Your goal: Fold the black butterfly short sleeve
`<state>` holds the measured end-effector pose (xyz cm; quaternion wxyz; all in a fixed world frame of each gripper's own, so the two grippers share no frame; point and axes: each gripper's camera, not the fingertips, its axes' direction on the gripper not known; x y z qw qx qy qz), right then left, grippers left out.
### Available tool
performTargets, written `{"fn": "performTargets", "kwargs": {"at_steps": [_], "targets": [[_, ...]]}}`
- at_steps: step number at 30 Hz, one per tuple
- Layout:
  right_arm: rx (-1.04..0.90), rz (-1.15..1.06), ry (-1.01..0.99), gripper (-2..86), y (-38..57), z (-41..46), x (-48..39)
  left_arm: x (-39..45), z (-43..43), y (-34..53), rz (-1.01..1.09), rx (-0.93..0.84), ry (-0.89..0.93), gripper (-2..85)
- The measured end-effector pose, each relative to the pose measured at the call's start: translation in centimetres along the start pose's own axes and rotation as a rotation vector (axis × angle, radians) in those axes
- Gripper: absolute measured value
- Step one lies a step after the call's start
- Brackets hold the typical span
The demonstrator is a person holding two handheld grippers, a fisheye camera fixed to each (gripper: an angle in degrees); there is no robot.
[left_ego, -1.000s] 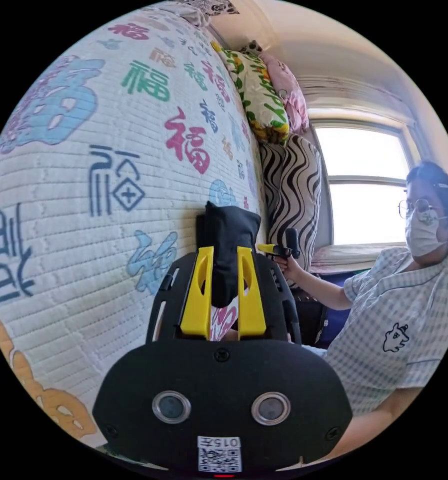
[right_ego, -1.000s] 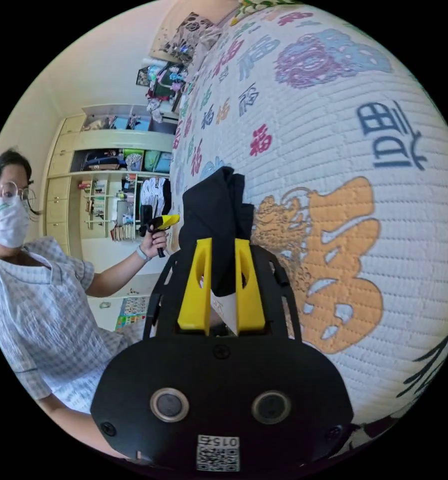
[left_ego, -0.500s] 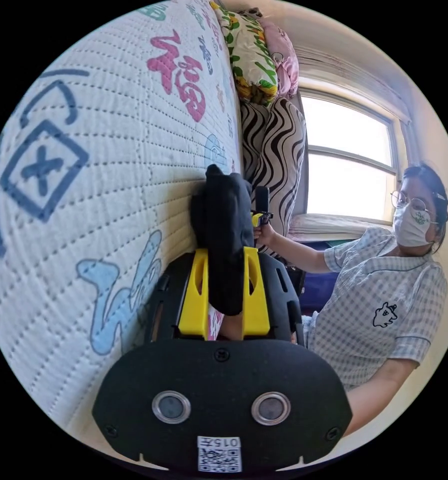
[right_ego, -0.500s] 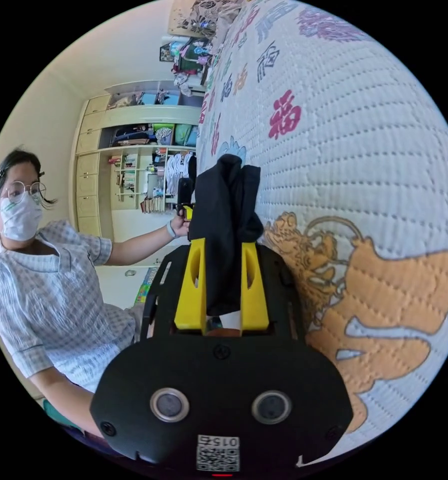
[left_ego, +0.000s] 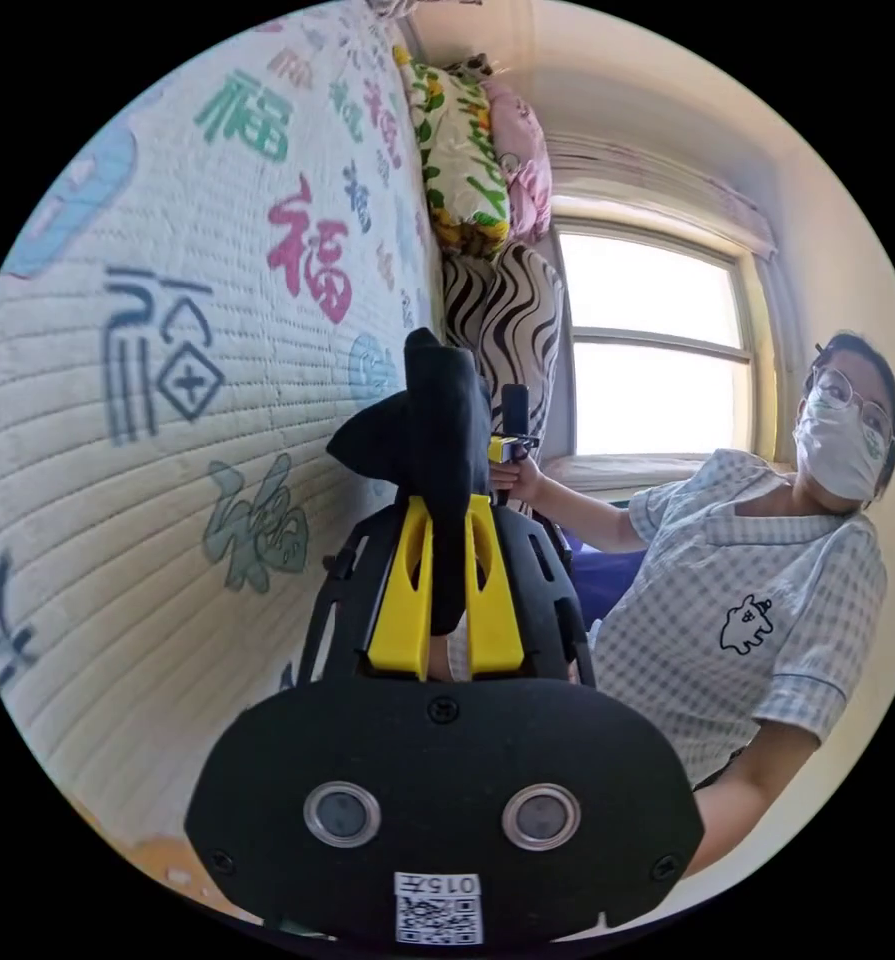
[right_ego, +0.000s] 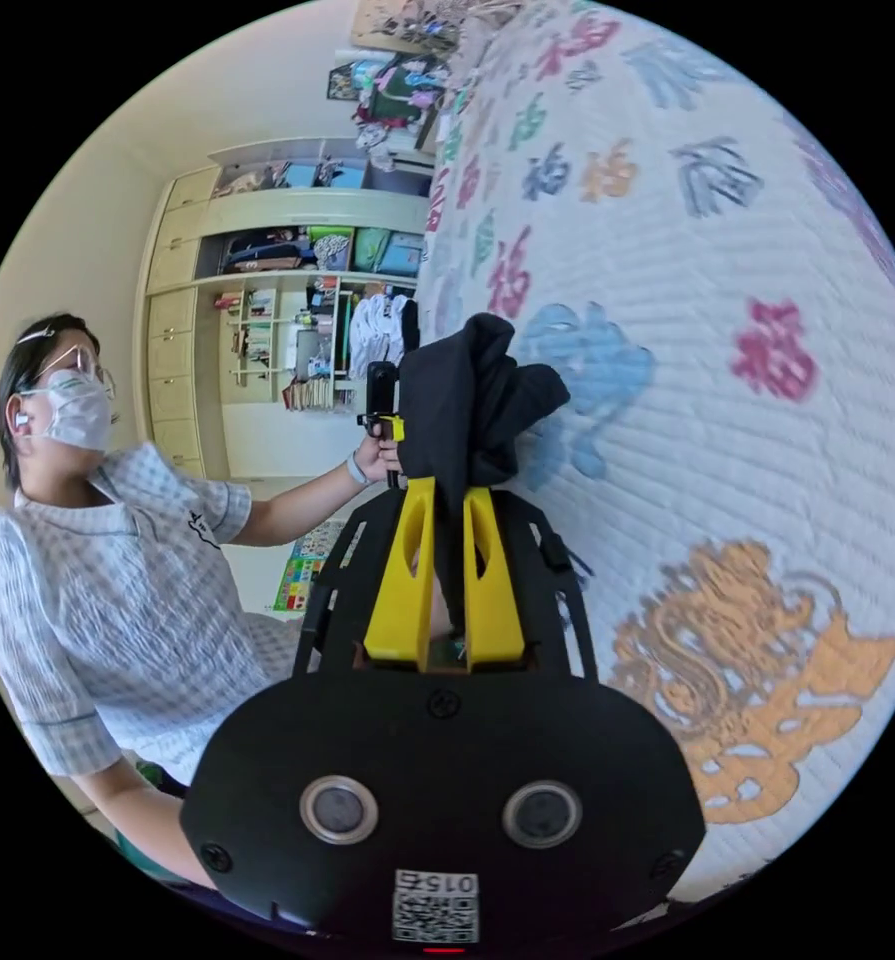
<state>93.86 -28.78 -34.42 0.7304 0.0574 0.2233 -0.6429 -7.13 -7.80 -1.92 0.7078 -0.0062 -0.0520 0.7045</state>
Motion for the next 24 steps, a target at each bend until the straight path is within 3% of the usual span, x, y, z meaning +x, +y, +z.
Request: {"fn": "performTargets", "kwargs": {"at_steps": [5, 10, 16, 21, 24], "targets": [[-0.078, -0.107, -0.037, 5.1, -8.2, 10.6, -3.0, 5.6, -13.7, 5.8, 0.003, 0.14, -0.09, 5.0], [-0.209, -0.193, -0.091, 5.1, -18.9, 30.5, -5.1, 8.4, -32.6, 15.3, -0.089, 0.279, -0.254, 5.0], [-0.344, -0.178, -0.156, 5.1, -27.1, 52.8, -4.6, 7.6, -49.0, 24.2, -0.299, 0.3, -0.373, 5.0], [-0.382, -0.057, -0.121, 5.1, -28.3, 64.1, -2.2, 5.2, -53.6, 28.2, -0.386, 0.231, -0.356, 5.0], [-0.282, 0.023, -0.161, 4.9, -26.8, 65.6, -1.0, 4.3, -53.7, 29.4, -0.339, 0.226, -0.253, 5.0]]}}
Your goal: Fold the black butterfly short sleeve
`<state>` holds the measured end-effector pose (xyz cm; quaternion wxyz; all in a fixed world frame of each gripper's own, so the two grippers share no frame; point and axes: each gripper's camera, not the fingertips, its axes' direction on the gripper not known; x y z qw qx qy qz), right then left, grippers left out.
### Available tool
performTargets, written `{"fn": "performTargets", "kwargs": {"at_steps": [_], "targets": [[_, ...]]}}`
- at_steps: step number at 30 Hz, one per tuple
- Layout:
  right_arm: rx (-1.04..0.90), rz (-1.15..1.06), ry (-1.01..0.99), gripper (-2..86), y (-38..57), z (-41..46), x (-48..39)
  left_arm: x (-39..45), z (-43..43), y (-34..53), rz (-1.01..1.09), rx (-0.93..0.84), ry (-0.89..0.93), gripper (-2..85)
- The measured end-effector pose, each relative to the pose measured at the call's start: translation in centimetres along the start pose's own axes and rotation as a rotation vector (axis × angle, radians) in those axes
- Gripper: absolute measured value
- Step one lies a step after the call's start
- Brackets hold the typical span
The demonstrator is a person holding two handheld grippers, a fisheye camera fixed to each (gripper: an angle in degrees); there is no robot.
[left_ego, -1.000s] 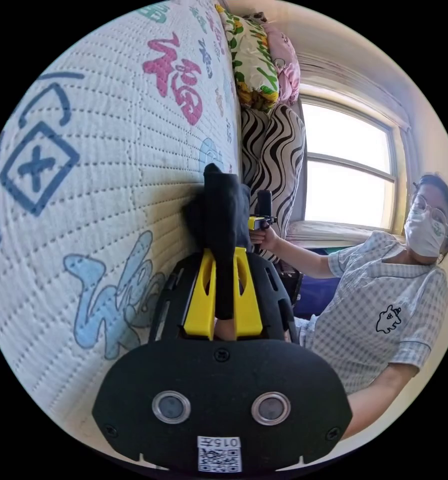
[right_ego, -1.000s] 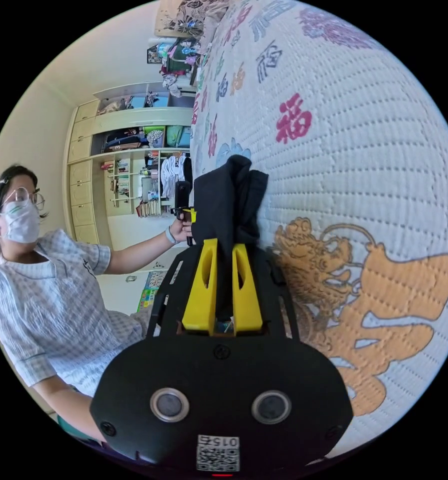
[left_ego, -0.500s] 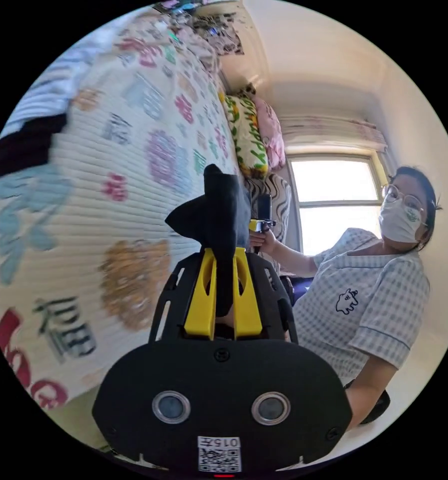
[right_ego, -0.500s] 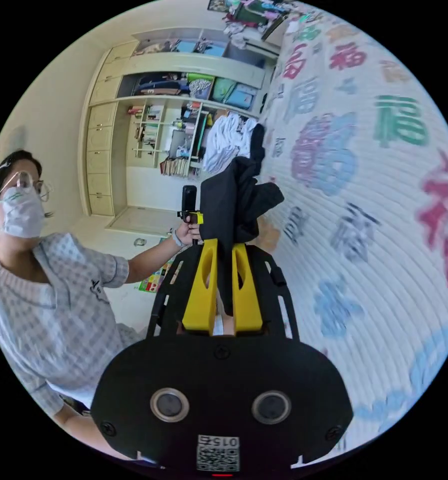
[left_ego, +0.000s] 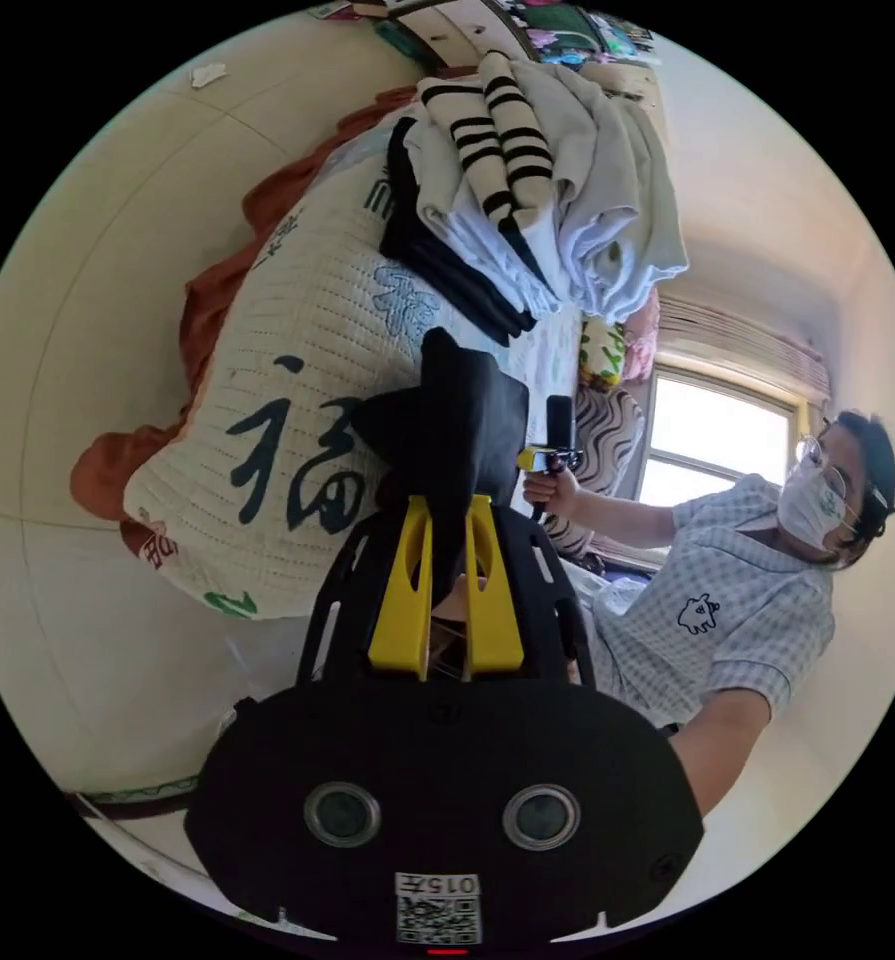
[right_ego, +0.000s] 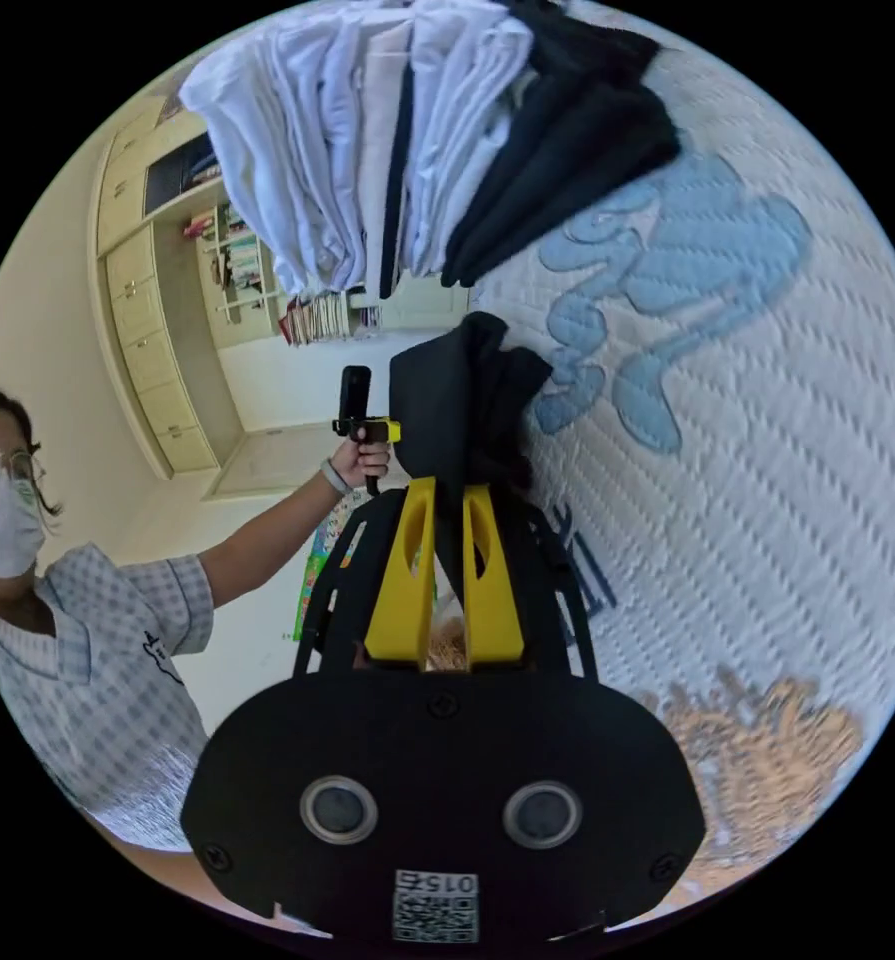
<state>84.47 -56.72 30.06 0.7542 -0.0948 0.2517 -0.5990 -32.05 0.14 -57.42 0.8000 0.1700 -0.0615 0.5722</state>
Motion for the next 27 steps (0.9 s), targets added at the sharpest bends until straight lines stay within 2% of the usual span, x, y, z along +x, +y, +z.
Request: {"fn": "performTargets", "kwargs": {"at_steps": [3, 5, 10, 11, 14, 17, 20, 22, 24, 27], "targets": [[0.062, 0.134, -0.026, 4.6, 1.0, 1.7, 1.6, -0.4, 0.9, -0.1, 0.013, -0.03, 0.03, 5.0], [0.057, 0.151, 0.047, 4.5, 0.9, 3.1, 1.4, 0.2, 1.2, 0.0, 0.03, -0.049, 0.052, 4.9], [0.005, 0.151, -0.015, 4.6, -0.6, 5.9, -0.8, 3.2, 1.0, 0.7, 0.044, -0.15, -0.017, 5.2], [-0.009, 0.153, 0.001, 4.7, -0.8, 6.4, -0.9, 3.2, 1.4, 0.7, 0.024, -0.161, -0.035, 5.3], [-0.126, 0.183, 0.212, 4.7, -1.8, 8.6, -0.3, 3.7, 3.4, 1.4, 0.003, -0.178, -0.091, 5.6], [-0.099, 0.205, 0.272, 4.4, -2.3, 6.6, -0.8, 5.0, 3.6, 3.5, -0.02, -0.143, -0.136, 5.4], [-0.039, 0.127, 0.416, 6.4, -3.5, 1.4, -3.7, 8.0, 0.9, 5.7, -0.047, 0.01, -0.271, 5.4], [0.072, -0.006, 0.487, 8.0, -5.7, -3.0, -8.2, 13.1, -0.6, 7.1, 0.051, 0.246, -0.313, 7.5], [0.136, -0.147, 0.551, 9.8, -7.9, -4.8, -12.5, 17.0, 0.3, 7.4, 0.121, 0.369, -0.329, 9.8], [0.162, -0.313, 0.552, 10.1, -11.1, -4.8, -18.0, 22.6, 5.0, 6.5, 0.252, 0.427, -0.348, 11.5]]}}
